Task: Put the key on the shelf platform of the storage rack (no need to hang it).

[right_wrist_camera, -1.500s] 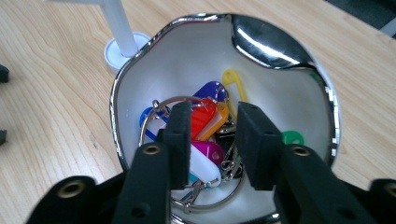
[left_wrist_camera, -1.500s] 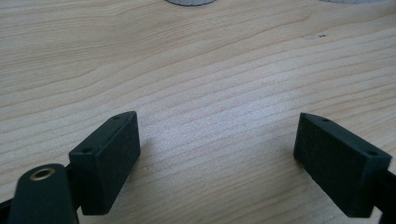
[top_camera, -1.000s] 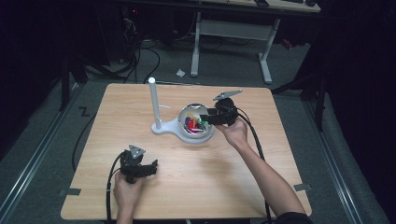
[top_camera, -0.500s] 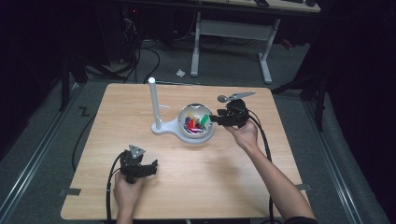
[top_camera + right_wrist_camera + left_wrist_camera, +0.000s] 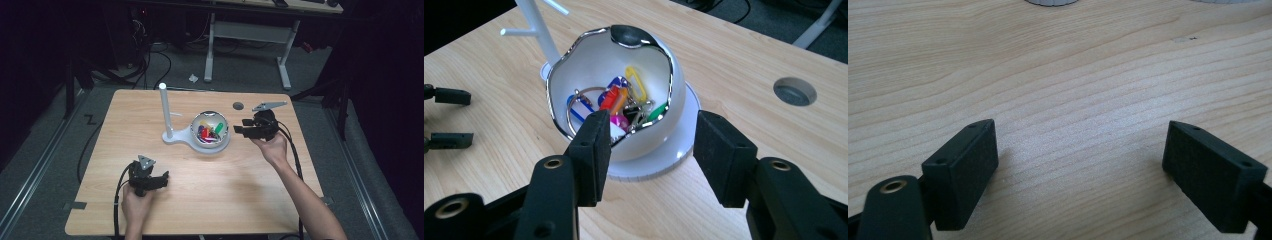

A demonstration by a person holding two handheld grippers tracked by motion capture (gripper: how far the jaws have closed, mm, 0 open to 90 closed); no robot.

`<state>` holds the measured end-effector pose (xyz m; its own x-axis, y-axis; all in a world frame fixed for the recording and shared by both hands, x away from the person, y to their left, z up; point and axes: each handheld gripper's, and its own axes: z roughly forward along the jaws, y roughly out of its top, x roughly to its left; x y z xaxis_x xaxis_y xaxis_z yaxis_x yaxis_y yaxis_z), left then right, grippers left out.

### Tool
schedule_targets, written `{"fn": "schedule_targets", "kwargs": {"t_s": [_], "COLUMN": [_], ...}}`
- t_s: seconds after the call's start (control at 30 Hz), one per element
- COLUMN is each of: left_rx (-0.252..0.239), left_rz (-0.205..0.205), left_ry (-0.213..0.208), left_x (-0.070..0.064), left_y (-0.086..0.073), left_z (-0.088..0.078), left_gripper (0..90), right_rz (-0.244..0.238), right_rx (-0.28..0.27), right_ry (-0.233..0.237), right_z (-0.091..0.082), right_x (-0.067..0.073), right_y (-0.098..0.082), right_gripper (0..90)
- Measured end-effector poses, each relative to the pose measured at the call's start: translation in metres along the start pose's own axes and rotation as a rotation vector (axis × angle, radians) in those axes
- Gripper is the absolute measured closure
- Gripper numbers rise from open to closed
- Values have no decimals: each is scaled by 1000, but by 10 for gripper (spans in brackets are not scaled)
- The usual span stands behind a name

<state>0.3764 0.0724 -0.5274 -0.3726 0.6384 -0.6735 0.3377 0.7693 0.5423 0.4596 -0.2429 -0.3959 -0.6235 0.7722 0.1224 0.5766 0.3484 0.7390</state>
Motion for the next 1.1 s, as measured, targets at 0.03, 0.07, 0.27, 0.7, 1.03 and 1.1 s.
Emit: {"fn": "schedule_targets", "kwargs": {"t_s": [0.03, 0.07, 0.27, 0.7, 1.03, 1.1], "left_rx": [0, 0, -1, -2, -2, -2], "left_rz": [-1, -1, 2, -11, -12, -13], "left_ry": [1, 1, 0, 5, 5, 6], "left_x": [0, 0, 0, -1, -1, -1], "left_y": [0, 0, 0, 0, 0, 0], "left_z": [0, 0, 0, 0, 0, 0], "left_gripper": [149, 150, 150, 149, 149, 150], "right_rz": [10, 9, 32, 29, 35, 18], "right_rx": [1, 3, 1, -54, -62, -58], "right_ry": [-3, -9, -17, -40, -70, -81], "right_z": [-2, -4, -15, -42, -60, -64], "right_x": [-1, -2, -9, -3, -2, 1], "right_y": [-3, -5, -11, -29, -40, -41], "right_gripper": [496, 495, 493, 510, 512, 513]}}
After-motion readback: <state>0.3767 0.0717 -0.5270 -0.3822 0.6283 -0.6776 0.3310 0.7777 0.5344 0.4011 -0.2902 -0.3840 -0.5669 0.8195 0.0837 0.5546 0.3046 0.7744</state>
